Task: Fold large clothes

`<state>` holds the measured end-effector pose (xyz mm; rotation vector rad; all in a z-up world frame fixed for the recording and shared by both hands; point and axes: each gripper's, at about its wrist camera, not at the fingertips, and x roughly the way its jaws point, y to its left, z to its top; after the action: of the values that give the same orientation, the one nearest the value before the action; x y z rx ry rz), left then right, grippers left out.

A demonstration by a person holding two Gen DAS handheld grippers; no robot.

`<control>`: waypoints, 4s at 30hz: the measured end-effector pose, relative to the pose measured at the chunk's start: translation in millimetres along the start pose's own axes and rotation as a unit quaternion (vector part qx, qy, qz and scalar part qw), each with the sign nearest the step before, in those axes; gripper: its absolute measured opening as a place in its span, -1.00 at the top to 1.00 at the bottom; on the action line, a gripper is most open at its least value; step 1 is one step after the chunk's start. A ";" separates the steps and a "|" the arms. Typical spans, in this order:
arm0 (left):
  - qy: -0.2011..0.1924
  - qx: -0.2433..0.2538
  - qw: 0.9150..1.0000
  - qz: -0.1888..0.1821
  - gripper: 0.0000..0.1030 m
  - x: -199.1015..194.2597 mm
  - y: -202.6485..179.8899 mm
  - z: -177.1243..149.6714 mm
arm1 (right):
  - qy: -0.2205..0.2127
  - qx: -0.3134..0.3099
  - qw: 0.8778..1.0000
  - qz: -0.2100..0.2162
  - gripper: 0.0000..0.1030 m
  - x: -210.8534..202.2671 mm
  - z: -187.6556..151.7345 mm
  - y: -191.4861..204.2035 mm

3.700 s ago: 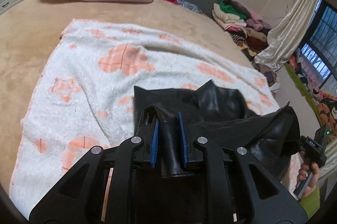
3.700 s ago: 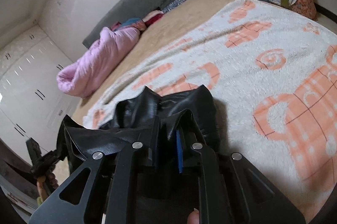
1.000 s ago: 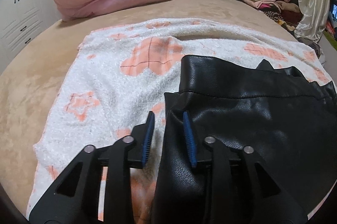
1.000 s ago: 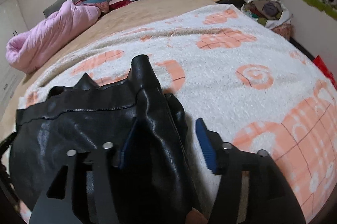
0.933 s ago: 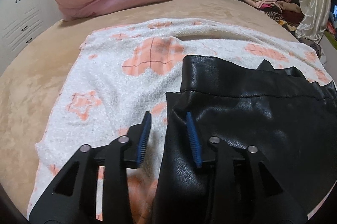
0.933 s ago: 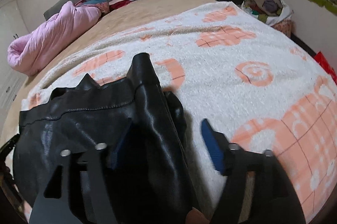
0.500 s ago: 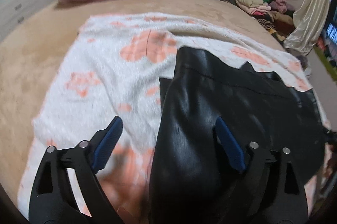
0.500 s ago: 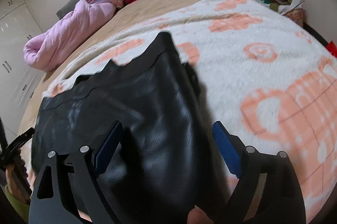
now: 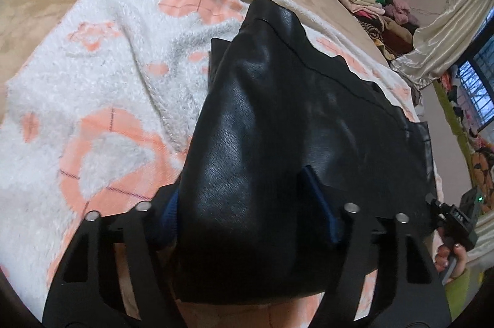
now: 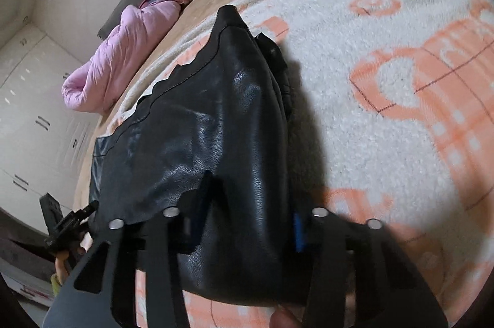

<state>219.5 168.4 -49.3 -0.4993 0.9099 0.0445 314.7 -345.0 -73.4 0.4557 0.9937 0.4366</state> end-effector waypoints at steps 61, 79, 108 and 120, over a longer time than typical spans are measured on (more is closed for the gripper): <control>0.046 0.008 0.998 -0.044 -0.47 1.9 8.4 10.8 | -0.009 -0.216 0.974 -0.073 0.32 55.7 -64.2 208.8; 0.041 0.023 0.998 -0.046 -0.52 10.4 0.5 23.1 | 0.024 -0.188 0.971 -0.146 0.37 152.9 9.9 209.7; 0.066 -0.030 0.991 -0.110 -0.57 14.8 30.6 56.4 | -0.023 -0.539 0.835 -0.105 -0.65 125.9 -194.9 330.2; 0.085 -0.067 0.981 -0.160 -0.62 22.0 42.6 61.7 | -0.066 -0.622 0.765 -0.149 -0.10 158.0 -226.0 357.7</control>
<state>268.7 229.1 -51.6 -0.7799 0.9885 -0.2342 143.3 72.4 -91.5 -0.8686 0.4410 0.6591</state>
